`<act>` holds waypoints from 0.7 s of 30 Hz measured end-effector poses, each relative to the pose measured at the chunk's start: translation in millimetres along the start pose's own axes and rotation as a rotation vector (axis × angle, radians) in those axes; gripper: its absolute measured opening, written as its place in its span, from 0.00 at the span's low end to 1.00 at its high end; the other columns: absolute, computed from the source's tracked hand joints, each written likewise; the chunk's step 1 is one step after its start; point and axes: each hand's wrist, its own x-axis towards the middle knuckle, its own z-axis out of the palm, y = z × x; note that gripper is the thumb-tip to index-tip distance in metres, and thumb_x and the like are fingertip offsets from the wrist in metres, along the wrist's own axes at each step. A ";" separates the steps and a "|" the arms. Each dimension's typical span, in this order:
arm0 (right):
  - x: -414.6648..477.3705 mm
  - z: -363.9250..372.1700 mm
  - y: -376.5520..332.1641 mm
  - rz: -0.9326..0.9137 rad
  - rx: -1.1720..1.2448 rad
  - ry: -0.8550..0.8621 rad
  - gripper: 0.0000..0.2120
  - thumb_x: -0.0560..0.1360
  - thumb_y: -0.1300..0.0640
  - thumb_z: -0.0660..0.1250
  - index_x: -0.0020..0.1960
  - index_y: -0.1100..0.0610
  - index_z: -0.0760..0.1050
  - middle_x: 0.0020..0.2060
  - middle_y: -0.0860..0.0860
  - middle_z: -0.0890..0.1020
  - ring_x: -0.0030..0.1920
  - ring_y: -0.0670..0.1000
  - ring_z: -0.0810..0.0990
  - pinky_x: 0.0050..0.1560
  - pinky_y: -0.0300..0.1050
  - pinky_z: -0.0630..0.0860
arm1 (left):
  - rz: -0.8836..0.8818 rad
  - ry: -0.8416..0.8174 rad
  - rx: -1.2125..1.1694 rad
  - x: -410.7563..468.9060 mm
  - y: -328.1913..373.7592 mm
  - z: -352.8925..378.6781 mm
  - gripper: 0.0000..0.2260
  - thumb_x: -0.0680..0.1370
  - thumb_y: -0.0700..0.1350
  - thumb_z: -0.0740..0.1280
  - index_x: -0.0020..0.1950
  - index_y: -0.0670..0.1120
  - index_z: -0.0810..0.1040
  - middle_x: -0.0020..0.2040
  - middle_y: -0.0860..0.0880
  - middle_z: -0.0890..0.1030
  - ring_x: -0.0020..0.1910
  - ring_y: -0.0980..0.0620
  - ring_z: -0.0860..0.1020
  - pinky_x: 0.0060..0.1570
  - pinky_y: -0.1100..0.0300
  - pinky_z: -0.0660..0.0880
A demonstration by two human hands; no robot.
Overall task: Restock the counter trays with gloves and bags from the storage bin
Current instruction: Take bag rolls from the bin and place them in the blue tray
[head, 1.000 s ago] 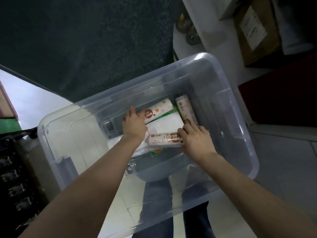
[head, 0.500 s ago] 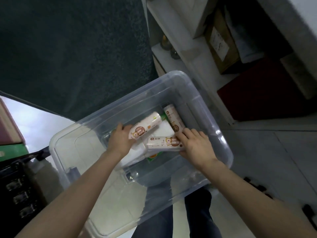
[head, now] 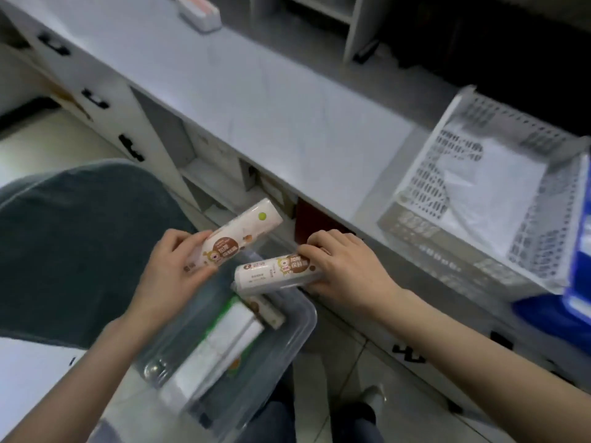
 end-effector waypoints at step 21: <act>-334.1 -148.4 211.5 0.856 0.001 0.211 0.29 0.65 0.45 0.75 0.65 0.50 0.75 0.56 0.49 0.77 0.57 0.52 0.73 0.56 0.47 0.72 | 0.741 -0.206 -0.226 72.8 402.2 127.5 0.27 0.69 0.43 0.76 0.67 0.50 0.74 0.52 0.54 0.69 0.51 0.53 0.72 0.50 0.66 0.70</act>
